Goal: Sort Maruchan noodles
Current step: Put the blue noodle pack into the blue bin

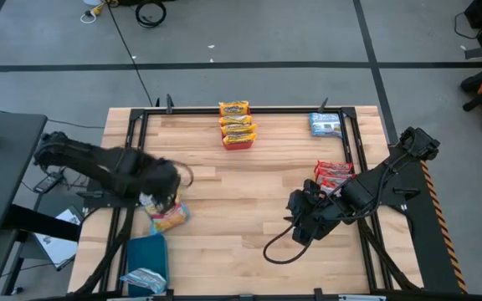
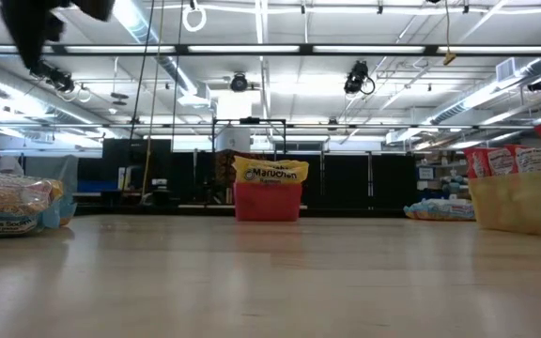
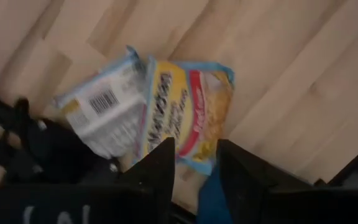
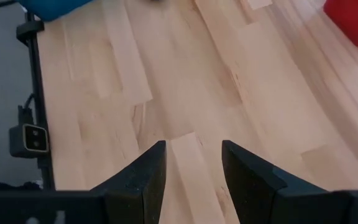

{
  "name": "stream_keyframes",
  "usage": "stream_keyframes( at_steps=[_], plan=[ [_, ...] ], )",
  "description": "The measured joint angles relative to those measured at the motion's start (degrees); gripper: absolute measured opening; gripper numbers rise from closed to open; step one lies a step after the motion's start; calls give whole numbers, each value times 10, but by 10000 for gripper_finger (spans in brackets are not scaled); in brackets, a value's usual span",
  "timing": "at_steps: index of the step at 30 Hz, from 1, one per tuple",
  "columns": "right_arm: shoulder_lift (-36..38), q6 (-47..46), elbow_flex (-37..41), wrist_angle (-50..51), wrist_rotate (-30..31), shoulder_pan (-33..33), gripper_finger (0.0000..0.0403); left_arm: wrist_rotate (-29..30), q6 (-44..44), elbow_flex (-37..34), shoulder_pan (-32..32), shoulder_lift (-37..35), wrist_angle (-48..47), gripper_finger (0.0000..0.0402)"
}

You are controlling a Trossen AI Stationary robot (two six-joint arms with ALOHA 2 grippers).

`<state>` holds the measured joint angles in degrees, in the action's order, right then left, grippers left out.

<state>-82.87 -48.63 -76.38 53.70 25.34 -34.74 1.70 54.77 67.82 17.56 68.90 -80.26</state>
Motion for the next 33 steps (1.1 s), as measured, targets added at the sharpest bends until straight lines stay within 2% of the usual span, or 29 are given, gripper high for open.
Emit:
stream_keyframes(
  at_steps=[3,6,9,13,19,27,30,33],
  plan=[
    [0,-14,0,-11,-6,-2,161,-49,-106,-30,-89,-1,14,129],
    [0,-26,0,-26,-21,-10,161,-120,-194,-100,-157,0,59,146],
    [0,-29,0,-40,-23,-23,161,-161,-280,-178,-192,0,108,169],
    [0,-44,0,-57,-12,-37,161,-170,-343,-253,-215,1,163,192],
    [0,-57,0,-57,-12,-42,161,-217,-374,-308,-223,1,219,197],
    [0,-42,0,-56,-13,-26,161,-235,-340,-352,-220,0,290,184],
    [0,-25,0,-56,-14,-16,161,-243,-339,-352,-210,0,318,163],
    [0,-14,0,-56,-15,-8,161,-263,-346,-352,-199,1,341,114]
  ],
)
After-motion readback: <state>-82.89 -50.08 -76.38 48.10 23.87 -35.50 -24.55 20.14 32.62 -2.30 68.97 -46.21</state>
